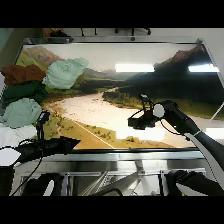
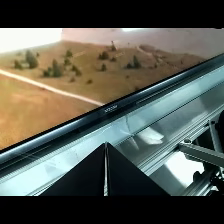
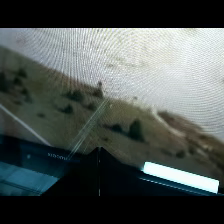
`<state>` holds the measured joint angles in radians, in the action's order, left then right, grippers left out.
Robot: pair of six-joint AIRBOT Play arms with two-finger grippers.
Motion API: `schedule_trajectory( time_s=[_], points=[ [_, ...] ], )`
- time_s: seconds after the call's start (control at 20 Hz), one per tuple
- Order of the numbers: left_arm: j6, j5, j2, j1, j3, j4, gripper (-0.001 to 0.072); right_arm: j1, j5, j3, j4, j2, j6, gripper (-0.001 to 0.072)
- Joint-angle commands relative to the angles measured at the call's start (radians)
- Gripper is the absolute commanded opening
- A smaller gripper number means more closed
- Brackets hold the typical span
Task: Fold the shirts.
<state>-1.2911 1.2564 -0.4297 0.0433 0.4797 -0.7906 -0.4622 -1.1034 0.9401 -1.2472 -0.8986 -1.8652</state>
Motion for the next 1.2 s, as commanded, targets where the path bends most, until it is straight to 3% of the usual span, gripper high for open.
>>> schedule_trajectory(
  time_s=[0.0, 0.75, 0.85, 1.05, 1.1, 1.15],
  points=[
    [0.0, -0.001, 0.0, 0.0, -0.003, -0.002, 0.0013, -0.001, -0.001, -0.002, 0.0, -0.001, 0.0, 0.0026],
    [0.0, -0.031, 0.0, 0.001, -0.003, 0.008, 0.0013, -0.001, 0.0, -0.002, 0.0, -0.008, 0.0, 0.0026],
    [0.001, -0.107, 0.0, 0.0, -0.003, 0.004, 0.0013, -0.001, 0.021, -0.002, 0.0, -0.008, 0.0, 0.0026],
    [0.0, -0.454, -0.122, -0.07, 0.098, -0.153, 0.0015, -0.001, 0.042, -0.002, 0.003, -0.008, 0.0, 0.0026],
    [0.017, -0.502, -0.206, -0.129, 0.157, -0.161, 0.0037, -0.001, 0.043, -0.002, 0.003, -0.008, 0.0, 0.0026],
    [0.061, -0.528, -0.299, -0.188, 0.221, -0.157, 0.0347, 0.0, 0.057, -0.002, -0.002, -0.008, 0.0, 0.0026]
  ],
)
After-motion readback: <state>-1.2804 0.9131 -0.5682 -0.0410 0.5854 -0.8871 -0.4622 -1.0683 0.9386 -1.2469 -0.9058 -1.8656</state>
